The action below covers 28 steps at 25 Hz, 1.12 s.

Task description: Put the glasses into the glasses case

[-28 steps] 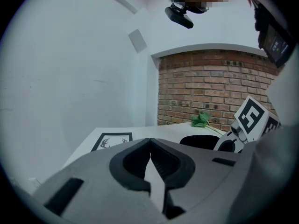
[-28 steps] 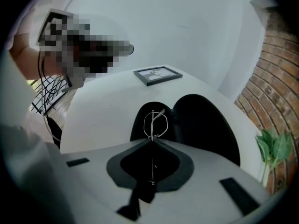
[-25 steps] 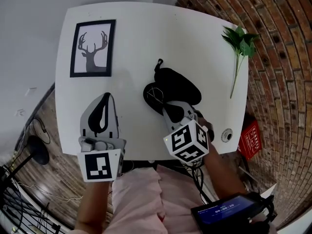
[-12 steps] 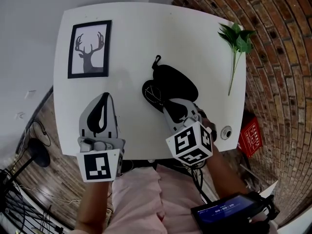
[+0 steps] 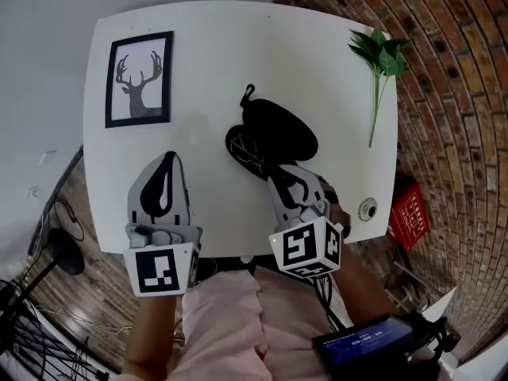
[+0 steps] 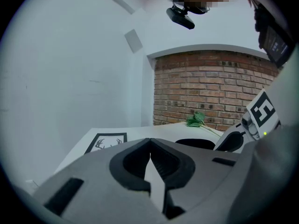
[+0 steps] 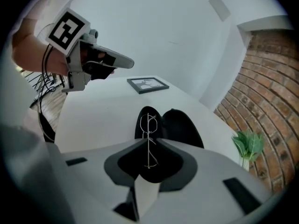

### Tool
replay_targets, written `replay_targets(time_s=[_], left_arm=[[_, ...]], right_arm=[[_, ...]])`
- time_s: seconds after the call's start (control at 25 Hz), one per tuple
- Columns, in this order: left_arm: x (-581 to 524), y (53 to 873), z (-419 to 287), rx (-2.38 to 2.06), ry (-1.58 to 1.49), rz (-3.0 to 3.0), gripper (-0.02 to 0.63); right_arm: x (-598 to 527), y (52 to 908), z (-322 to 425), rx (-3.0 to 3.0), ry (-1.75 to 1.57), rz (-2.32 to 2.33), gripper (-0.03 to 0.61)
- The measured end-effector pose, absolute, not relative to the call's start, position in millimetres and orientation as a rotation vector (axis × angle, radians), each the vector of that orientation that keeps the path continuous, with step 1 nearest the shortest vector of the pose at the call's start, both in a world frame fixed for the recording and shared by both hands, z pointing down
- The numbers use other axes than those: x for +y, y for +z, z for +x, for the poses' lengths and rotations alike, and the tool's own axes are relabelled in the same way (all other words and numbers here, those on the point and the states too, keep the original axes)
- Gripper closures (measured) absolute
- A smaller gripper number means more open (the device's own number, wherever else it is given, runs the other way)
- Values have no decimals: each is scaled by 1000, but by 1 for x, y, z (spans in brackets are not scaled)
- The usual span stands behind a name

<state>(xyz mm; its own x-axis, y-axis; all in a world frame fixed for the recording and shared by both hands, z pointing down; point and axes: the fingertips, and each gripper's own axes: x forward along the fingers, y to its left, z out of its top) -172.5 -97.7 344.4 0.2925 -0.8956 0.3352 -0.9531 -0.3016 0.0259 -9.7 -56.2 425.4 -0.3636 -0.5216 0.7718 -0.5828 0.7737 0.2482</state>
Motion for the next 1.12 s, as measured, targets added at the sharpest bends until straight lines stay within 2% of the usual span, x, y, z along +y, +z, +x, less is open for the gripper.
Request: replay_targets(time_s=[1.12], left_arm=[[-86,340,-161,-1697,395,2374,611]], right_arm=[[-49,434,-6,-2040,60,824,517]])
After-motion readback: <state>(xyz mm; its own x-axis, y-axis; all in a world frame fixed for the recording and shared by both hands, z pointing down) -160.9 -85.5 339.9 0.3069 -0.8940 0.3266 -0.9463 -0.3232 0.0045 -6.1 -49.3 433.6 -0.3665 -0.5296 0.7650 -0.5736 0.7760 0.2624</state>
